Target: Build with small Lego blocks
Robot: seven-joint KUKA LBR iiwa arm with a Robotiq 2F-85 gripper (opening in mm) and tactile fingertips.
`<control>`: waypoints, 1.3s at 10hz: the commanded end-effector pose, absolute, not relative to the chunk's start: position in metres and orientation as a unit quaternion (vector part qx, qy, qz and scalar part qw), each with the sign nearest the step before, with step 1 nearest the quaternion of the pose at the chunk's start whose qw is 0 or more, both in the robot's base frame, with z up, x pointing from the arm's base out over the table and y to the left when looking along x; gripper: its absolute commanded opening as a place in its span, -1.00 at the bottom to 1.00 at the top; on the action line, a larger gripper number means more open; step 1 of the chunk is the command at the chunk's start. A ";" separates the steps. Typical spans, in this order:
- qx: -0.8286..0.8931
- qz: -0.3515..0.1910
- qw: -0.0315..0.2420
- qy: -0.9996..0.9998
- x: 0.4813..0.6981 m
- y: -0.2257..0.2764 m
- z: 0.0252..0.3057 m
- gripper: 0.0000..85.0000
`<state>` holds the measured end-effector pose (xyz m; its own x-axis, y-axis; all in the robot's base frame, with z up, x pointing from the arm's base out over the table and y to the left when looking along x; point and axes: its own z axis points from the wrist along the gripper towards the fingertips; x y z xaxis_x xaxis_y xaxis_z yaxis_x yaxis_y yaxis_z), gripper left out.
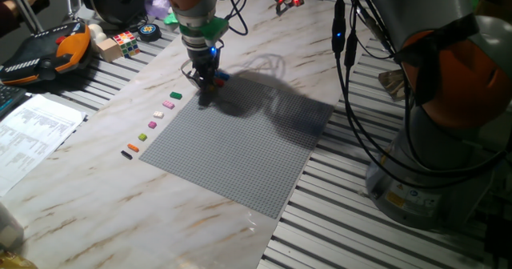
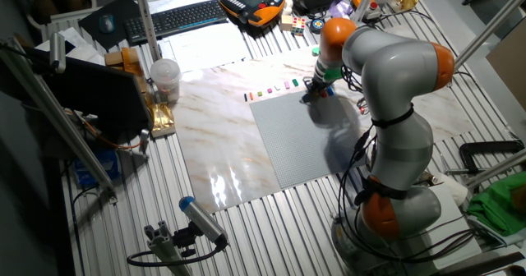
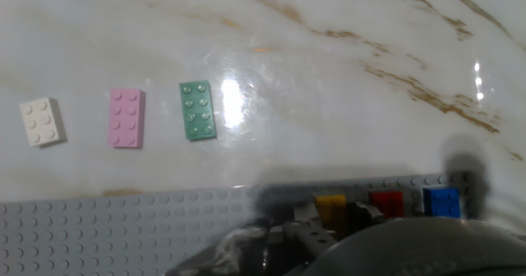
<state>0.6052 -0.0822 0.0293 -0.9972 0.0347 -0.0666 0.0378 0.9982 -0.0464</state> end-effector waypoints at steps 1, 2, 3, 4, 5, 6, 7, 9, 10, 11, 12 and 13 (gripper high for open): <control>0.018 -0.024 0.032 0.999 0.605 -0.082 0.031 -0.25; 0.018 -0.027 0.031 0.999 0.606 -0.081 0.035 -0.25; 0.020 -0.028 0.028 0.999 0.607 -0.079 0.039 -0.26; 0.020 -0.028 0.026 0.999 0.606 -0.077 0.040 -0.40; 0.018 -0.026 0.026 0.999 0.605 -0.076 0.039 -0.71; 0.017 -0.024 0.025 0.999 0.605 -0.075 0.038 -0.98; 0.015 -0.023 0.025 0.999 0.605 -0.075 0.038 -0.98; 0.014 -0.024 0.026 0.999 0.605 -0.075 0.038 -0.98; 0.015 -0.023 0.026 0.999 0.605 -0.075 0.037 -0.98; 0.014 -0.023 0.027 0.999 0.605 -0.075 0.036 -0.98; 0.014 -0.023 0.027 0.999 0.605 -0.075 0.035 -0.98; 0.014 -0.021 0.028 0.999 0.605 -0.075 0.034 -0.98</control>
